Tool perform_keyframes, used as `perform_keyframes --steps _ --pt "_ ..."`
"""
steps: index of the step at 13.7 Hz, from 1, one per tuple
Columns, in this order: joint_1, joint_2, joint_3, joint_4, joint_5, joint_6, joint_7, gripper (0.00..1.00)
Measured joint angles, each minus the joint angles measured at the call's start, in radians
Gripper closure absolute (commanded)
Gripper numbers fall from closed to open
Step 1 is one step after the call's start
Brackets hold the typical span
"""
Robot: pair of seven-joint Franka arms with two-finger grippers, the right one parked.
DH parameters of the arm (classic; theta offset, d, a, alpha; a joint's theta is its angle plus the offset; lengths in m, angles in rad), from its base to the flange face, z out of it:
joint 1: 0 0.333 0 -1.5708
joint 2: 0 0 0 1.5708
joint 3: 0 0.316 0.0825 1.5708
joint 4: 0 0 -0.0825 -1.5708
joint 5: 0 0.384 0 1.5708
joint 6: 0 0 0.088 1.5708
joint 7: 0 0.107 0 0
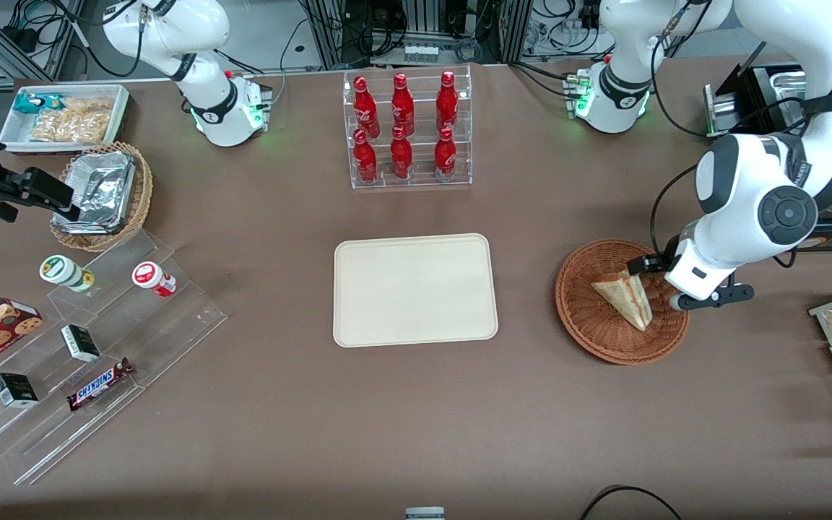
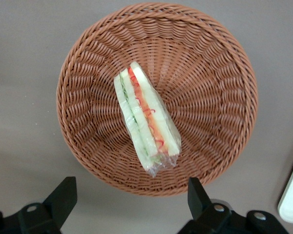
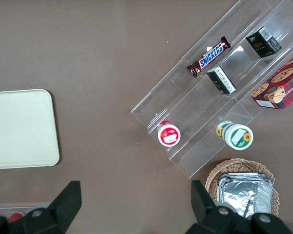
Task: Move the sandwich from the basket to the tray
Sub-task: 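Lower the open left gripper and close it on the sandwich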
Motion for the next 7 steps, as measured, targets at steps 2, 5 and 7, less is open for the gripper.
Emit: perform_keyframes --steps 2,5,7 --pt "0.000 0.000 0.000 -0.037 0.000 0.058 -0.074 0.00" --pt "0.000 0.001 0.000 -0.105 0.000 0.173 -0.233 0.00" --pt "-0.002 0.002 -0.001 -0.152 0.000 0.268 -0.344 0.00"
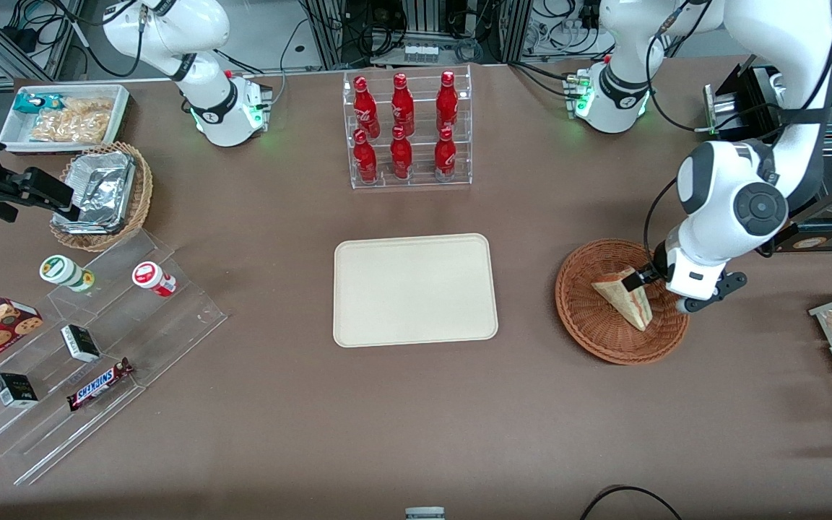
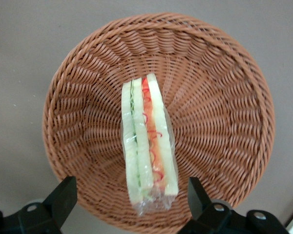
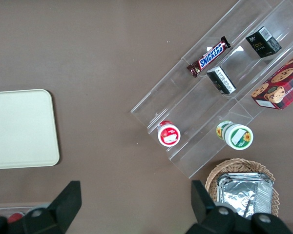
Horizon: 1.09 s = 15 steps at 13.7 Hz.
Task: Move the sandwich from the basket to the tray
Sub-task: 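Lower the open left gripper and close it on the sandwich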
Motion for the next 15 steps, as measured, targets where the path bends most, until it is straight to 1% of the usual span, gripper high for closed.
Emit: perform_keyframes --steps 3,4,8,12,13,14,15 --pt "-0.003 0.008 -0.004 -0.028 0.000 0.056 -0.203 0.00" --pt "-0.004 0.012 -0.004 -0.029 0.000 0.059 -0.243 0.00" --pt "-0.005 0.041 -0.005 -0.031 0.000 0.062 -0.346 0.00" --pt "-0.006 0.092 -0.023 -0.032 0.000 0.077 -0.364 0.00" --pt "-0.006 0.105 -0.027 -0.032 0.000 0.089 -0.365 0.24" --pt "-0.006 0.115 -0.028 -0.031 0.000 0.093 -0.365 0.60" --pt "-0.006 0.120 -0.029 -0.029 0.000 0.093 -0.365 0.85"
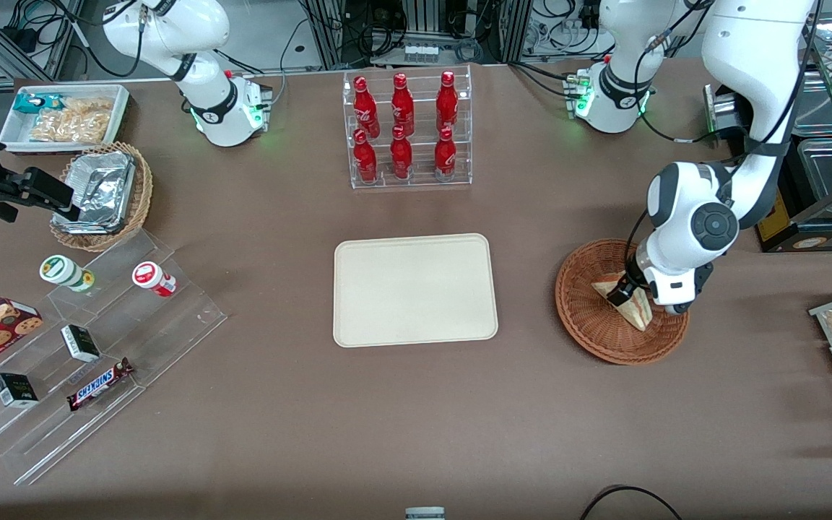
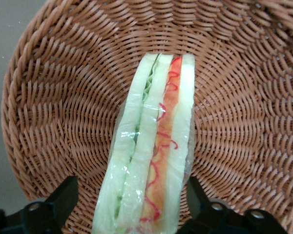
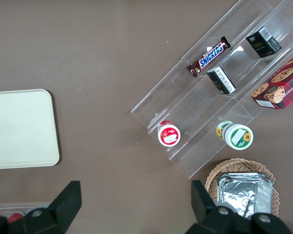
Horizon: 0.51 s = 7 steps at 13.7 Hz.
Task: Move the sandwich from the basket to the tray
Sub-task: 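Lower the open left gripper and close it on the sandwich, then lift the sandwich and carry it with the left gripper over the tray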
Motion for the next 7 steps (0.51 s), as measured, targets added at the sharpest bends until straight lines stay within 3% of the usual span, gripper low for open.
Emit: perform_keyframes --steps 2,7 --pt "0.000 0.000 0.000 0.012 0.000 -0.003 0.024 0.94" --pt "0.000 -0.014 0.000 0.094 0.001 -0.132 0.231 0.95"
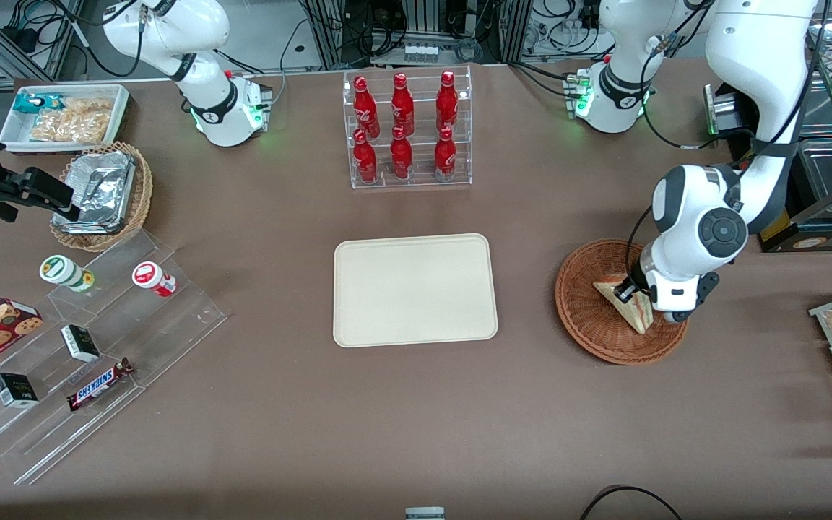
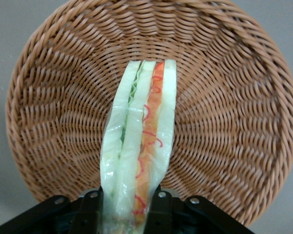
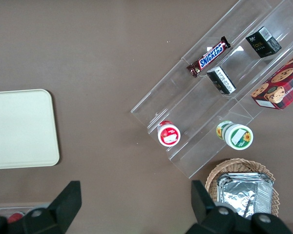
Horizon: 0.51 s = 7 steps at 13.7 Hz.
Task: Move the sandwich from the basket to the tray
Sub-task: 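Lift the sandwich and carry it with the left gripper over the tray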
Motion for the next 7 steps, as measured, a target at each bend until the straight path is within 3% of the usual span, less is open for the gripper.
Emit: perform_keyframes --steps 5,7 --pt "-0.001 -0.022 -0.057 0.132 -0.011 -0.234 0.498 0.92" --pt "-0.001 -0.011 -0.130 0.183 -0.026 -0.274 0.513 0.94"
